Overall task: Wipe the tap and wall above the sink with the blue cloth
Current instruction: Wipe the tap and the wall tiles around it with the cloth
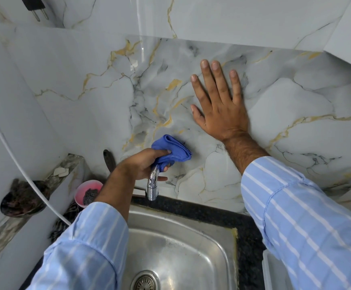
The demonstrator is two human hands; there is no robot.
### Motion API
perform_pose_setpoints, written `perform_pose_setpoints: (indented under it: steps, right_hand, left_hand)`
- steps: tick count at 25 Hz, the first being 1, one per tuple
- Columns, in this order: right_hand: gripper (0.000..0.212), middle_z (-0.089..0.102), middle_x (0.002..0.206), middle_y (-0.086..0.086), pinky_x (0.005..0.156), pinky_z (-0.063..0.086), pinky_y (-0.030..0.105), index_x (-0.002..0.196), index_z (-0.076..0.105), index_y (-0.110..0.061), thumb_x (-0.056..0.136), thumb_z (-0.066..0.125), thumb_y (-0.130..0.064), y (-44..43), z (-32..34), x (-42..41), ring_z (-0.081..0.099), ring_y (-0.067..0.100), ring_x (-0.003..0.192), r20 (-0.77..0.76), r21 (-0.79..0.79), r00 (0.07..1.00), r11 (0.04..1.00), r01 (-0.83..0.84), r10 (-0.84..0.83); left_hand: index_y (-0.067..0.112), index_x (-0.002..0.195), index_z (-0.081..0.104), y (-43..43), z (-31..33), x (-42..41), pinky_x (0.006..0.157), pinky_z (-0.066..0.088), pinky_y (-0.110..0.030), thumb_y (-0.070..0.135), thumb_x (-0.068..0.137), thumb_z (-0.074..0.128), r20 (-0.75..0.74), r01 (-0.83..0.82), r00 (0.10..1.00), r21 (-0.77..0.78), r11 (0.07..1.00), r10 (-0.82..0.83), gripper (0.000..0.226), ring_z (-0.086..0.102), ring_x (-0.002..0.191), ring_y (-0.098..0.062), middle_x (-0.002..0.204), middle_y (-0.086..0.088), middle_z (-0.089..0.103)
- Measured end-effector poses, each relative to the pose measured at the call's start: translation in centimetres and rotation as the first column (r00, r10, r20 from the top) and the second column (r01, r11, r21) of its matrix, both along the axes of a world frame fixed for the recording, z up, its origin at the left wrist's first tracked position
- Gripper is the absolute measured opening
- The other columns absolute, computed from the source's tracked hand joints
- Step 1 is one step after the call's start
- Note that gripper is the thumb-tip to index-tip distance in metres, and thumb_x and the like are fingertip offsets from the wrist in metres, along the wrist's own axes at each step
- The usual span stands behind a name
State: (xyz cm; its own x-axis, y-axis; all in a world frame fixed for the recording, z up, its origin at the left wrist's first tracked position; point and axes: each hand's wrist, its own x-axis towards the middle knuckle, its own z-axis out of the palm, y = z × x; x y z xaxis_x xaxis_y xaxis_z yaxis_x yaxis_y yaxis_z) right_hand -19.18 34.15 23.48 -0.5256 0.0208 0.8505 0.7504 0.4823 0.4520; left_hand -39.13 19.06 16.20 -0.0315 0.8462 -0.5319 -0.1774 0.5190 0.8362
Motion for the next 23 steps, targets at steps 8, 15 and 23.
perform_pose_setpoints:
  steps: [8, 15, 23]
  right_hand:
    - [0.067, 0.024, 0.174, 0.015, 0.133, 0.001, 0.055, 0.17, 0.027, -0.015, 0.113, 0.039, -0.047, 0.0, 0.1, 0.0, 0.03, 0.035, 0.161, 0.009, 0.023, 1.0, 1.0, 0.02, -0.02]
    - [0.066, 0.025, 0.174, 0.015, 0.133, 0.005, 0.055, 0.17, 0.028, -0.014, 0.113, 0.037, -0.046, -0.2, 0.2, 0.1, 0.031, 0.035, 0.161, 0.008, 0.019, 1.0, 1.0, 0.007, -0.007]
    - [0.065, 0.028, 0.174, 0.015, 0.133, 0.009, 0.056, 0.169, 0.03, -0.014, 0.113, 0.038, -0.045, -0.3, 0.3, 0.0, 0.033, 0.035, 0.16, 0.01, 0.025, 1.0, 1.0, 0.002, -0.002]
  left_hand:
    - [0.005, 0.117, 0.04, -3.2, -1.6, 2.3, 0.057, 0.049, -0.027, 0.02, 0.098, 0.057, -0.707, 0.086, 0.698, 0.243, 0.966, 0.115, 0.029, 0.059, 0.064, -0.019, 0.081, -0.006, 0.061]
    - [0.015, 0.12, 0.036, -6.6, -5.0, 3.6, 0.057, 0.04, -0.024, 0.028, 0.099, 0.055, -0.73, 0.058, 0.577, 0.483, 0.874, 0.365, 0.031, 0.059, 0.072, -0.007, 0.086, 0.006, 0.058]
    - [0.016, 0.134, 0.038, -7.2, -8.6, 5.9, 0.065, 0.037, -0.022, 0.015, 0.091, 0.059, -0.624, -0.071, 0.461, 0.683, 0.727, 0.631, 0.048, 0.057, 0.079, -0.015, 0.099, 0.002, 0.058]
